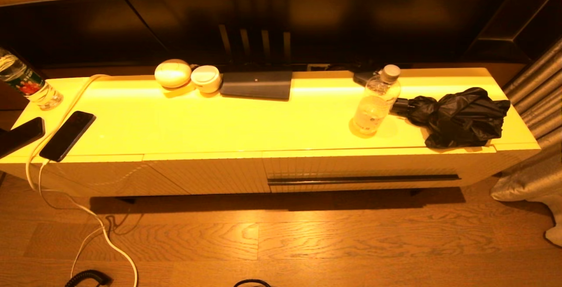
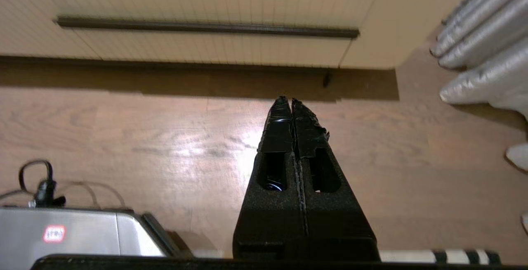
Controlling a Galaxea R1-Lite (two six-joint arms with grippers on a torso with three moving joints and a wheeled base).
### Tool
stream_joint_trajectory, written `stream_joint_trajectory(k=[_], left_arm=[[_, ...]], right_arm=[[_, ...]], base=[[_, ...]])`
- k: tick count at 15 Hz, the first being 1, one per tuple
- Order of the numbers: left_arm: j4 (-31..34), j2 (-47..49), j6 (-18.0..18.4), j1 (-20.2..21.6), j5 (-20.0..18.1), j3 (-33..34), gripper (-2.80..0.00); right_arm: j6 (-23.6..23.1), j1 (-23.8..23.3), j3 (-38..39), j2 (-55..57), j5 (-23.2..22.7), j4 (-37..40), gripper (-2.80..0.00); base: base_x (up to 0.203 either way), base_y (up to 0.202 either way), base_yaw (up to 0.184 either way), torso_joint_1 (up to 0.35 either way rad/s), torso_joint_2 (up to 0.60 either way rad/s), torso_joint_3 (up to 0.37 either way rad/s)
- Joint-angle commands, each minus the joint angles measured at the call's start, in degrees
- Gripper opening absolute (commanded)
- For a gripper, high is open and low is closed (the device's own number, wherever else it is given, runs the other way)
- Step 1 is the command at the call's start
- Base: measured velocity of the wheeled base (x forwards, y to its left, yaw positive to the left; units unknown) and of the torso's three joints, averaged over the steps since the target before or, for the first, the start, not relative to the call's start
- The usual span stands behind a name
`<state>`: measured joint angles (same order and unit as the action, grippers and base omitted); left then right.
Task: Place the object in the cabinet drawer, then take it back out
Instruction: Open the drawer
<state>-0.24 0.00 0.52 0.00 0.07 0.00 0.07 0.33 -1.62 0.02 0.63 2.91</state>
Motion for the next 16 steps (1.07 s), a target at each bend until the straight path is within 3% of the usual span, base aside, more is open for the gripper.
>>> stream_joint_trajectory(k=[1,4,6,7,9,12,14,16], left_arm=[[-0.02,0.00,0.00,0.00,0.01,0.09,-2.80],[-0.02,0.00,0.00,0.00,0.01,0.09,-2.80],[-0.02,0.00,0.00,0.00,0.01,0.09,-2.80],[-0.02,0.00,0.00,0.00,0.01,0.09,-2.80],[-0.02,0.00,0.00,0.00,0.01,0.09,-2.80],[-0.02,0.00,0.00,0.00,0.01,0.09,-2.80],[-0.02,0.00,0.00,0.00,0.01,0.09,-2.80],[-0.02,0.00,0.00,0.00,0.01,0.09,-2.80]], right_arm=[[-0.25,0.02,-6.84,2.67,-0.20,2.93,-2.80],[-0.66,0.63,-24.84,16.09,-1.34,7.83,-2.80],[-4.07,1.03,-35.81,26.47,-2.82,9.96,-2.80],[-8.12,1.17,-39.72,31.04,-4.28,11.24,-2.80],[-22.99,1.46,-43.95,37.93,-7.76,13.77,-2.80],[-40.76,1.86,-44.67,46.46,-9.57,15.69,-2.80],[-48.37,4.91,-45.40,53.33,-9.54,15.90,-2.80],[-52.35,11.71,-45.75,60.72,-7.80,15.52,-2.80]], base=[[0.000,0.000,0.000,0.000,0.00,0.000],[0.000,0.000,0.000,0.000,0.00,0.000],[0.000,0.000,0.000,0.000,0.00,0.000],[0.000,0.000,0.000,0.000,0.00,0.000],[0.000,0.000,0.000,0.000,0.00,0.000],[0.000,0.000,0.000,0.000,0.00,0.000],[0.000,0.000,0.000,0.000,0.00,0.000],[0.000,0.000,0.000,0.000,0.00,0.000]])
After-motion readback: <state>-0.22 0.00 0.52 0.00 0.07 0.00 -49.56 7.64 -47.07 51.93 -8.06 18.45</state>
